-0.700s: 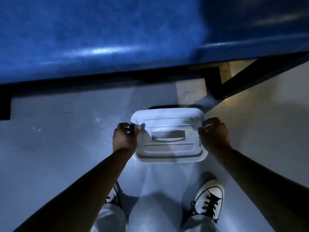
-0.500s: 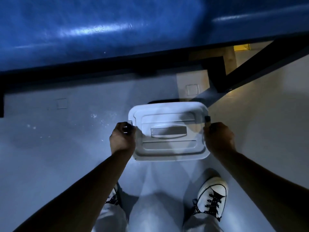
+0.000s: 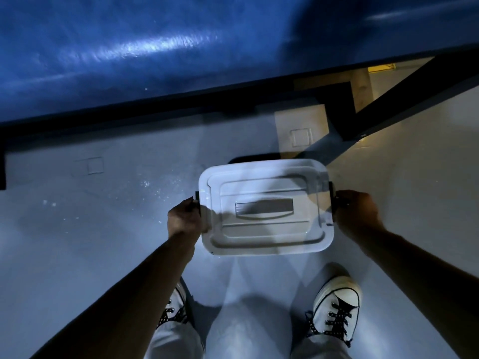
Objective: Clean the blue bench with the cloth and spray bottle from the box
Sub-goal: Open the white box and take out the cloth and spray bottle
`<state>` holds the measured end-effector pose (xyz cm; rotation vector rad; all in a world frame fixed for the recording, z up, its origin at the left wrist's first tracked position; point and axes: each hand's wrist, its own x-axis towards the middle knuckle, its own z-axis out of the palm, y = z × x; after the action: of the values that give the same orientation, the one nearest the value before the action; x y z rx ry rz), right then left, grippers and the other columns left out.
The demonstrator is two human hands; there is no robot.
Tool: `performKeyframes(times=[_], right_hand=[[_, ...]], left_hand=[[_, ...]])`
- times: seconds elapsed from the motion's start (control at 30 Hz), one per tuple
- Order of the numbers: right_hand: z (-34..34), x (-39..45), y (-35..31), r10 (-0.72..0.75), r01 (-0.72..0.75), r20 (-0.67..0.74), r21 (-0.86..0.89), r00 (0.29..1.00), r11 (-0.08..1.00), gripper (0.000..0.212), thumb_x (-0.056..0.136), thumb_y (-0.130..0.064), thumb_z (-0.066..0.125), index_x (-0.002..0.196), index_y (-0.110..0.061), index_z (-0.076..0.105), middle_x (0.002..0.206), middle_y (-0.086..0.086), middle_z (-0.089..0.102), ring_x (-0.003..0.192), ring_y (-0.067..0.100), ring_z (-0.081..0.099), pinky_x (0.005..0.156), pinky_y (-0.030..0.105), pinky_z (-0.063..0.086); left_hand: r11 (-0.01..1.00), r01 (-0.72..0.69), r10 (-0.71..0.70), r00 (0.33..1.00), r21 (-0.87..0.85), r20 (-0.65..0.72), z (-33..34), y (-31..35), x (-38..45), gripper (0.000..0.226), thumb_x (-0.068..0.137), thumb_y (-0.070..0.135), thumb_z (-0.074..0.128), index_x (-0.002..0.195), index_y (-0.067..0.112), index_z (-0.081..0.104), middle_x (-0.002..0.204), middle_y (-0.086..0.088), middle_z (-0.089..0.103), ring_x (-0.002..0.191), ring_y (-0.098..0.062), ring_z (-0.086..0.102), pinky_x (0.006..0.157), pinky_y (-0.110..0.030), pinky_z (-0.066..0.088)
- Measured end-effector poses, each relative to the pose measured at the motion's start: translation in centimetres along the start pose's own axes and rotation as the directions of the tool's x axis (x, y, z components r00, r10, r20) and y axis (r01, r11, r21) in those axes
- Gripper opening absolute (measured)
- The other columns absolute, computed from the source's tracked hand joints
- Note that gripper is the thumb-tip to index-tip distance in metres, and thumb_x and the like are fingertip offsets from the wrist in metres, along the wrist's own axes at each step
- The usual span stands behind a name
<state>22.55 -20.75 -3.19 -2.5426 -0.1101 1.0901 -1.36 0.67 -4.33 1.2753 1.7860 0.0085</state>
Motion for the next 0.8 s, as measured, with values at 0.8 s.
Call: performKeyframes(times=[0.8], right_hand=[[-2.7,-5.4,2.3,0.008,0.071,-0.299,0.253,0.954,0.965,0.036,0.085,-0.032,0.074,0.119,-0.019,0.068,0.109,0.006,0.065,0.094,0.018,0.063,0.065,0.018,0.041]], left_hand=[[0.911,-0.409,0.411,0.911,0.058,-0.024,2.0,3.4,-7.4,0.026,0.084,0.042,0.071,0.100,0.021,0.073,0.097,-0.016,0.070,0.085,-0.028,0.070,0.088,-0.046,0.059]])
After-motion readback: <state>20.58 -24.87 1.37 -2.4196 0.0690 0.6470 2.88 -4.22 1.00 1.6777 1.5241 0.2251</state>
